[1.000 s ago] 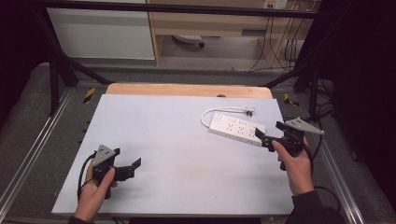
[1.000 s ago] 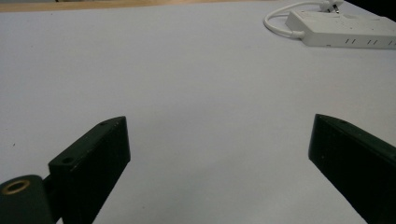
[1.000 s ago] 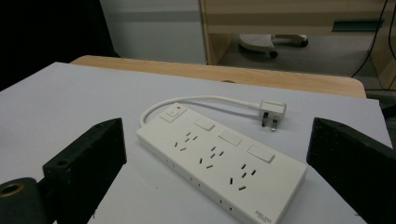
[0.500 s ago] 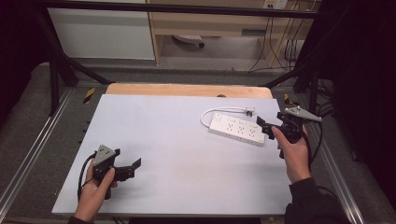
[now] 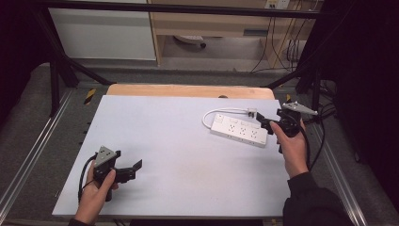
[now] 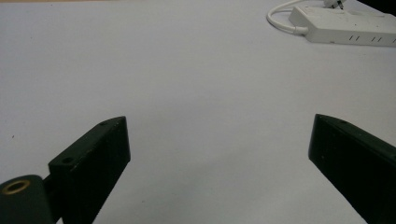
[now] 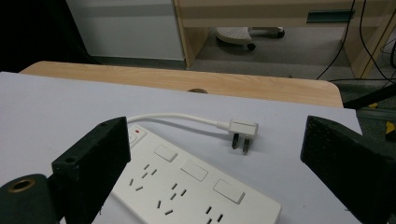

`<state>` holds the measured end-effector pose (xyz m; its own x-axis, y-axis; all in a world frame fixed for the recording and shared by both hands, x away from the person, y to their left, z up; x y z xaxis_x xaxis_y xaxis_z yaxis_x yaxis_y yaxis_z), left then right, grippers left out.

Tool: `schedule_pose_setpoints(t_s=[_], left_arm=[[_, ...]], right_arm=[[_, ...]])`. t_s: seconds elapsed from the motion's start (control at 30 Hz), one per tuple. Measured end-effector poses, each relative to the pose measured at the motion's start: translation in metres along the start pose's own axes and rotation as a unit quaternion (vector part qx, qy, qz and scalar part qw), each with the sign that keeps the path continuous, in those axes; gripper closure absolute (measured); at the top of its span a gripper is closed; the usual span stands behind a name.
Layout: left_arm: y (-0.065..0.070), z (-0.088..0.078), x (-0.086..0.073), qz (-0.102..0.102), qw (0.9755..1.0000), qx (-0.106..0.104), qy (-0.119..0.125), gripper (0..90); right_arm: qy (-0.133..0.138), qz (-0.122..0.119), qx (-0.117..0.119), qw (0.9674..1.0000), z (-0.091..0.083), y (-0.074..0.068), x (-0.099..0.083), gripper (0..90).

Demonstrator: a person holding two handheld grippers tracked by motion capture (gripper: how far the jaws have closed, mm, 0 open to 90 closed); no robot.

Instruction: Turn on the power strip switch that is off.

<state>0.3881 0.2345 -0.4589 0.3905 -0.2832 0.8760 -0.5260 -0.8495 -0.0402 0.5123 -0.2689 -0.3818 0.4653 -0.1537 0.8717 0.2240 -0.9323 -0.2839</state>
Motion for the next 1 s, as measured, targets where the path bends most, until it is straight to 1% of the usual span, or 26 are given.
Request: schedule_pose_setpoints(t_s=[0.13, 0.17, 0.33, 0.47, 0.57, 0.7, 0.87, 1.0], left_arm=[[-0.001, 0.000, 0.000, -0.003, 1.0000, 0.000, -0.001, 5.4], [-0.001, 0.000, 0.000, -0.003, 1.0000, 0.000, -0.001, 5.4], [0.000, 0.000, 0.000, -0.003, 1.0000, -0.001, 0.000, 5.3], [0.000, 0.000, 0.000, -0.004, 1.0000, -0.001, -0.001, 5.4], [0.000, 0.000, -0.001, -0.004, 1.0000, -0.001, -0.002, 5.4], [0.000, 0.000, 0.000, -0.004, 1.0000, -0.001, -0.001, 5.4], [0.000, 0.000, 0.000, -0.005, 1.0000, -0.001, -0.002, 5.4], [0.000, 0.000, 0.000, -0.004, 1.0000, -0.002, -0.002, 5.4]], right_arm=[[-0.001, 0.006, 0.003, 1.0000, 0.004, 0.000, 0.001, 8.0], [-0.002, 0.011, 0.004, 0.9999, 0.007, 0.000, 0.001, 7.9], [-0.008, 0.008, 0.003, 0.9999, 0.015, 0.000, 0.000, 7.8], [-0.010, 0.014, 0.004, 0.9998, 0.022, -0.001, 0.000, 8.3], [-0.010, 0.024, 0.003, 0.9996, 0.027, 0.000, 0.000, 8.8], [-0.011, 0.029, 0.001, 0.9995, 0.031, 0.001, 0.000, 8.9], [-0.014, 0.037, -0.004, 0.9992, 0.037, 0.006, 0.001, 9.2], [-0.015, 0.039, -0.008, 0.9991, 0.040, 0.009, 0.002, 10.5]])
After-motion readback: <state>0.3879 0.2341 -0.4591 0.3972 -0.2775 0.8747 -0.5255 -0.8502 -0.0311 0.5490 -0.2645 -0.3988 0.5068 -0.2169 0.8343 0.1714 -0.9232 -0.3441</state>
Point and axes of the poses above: each handheld gripper's, and its own axes: z roughly forward along the jaws, x roughly out of its top, y roughly to its right, the point moved 6 cm from there along z, roughly forward along the jaws, and after that the axes turned 10 degrees about z, right-handed, at the moved point
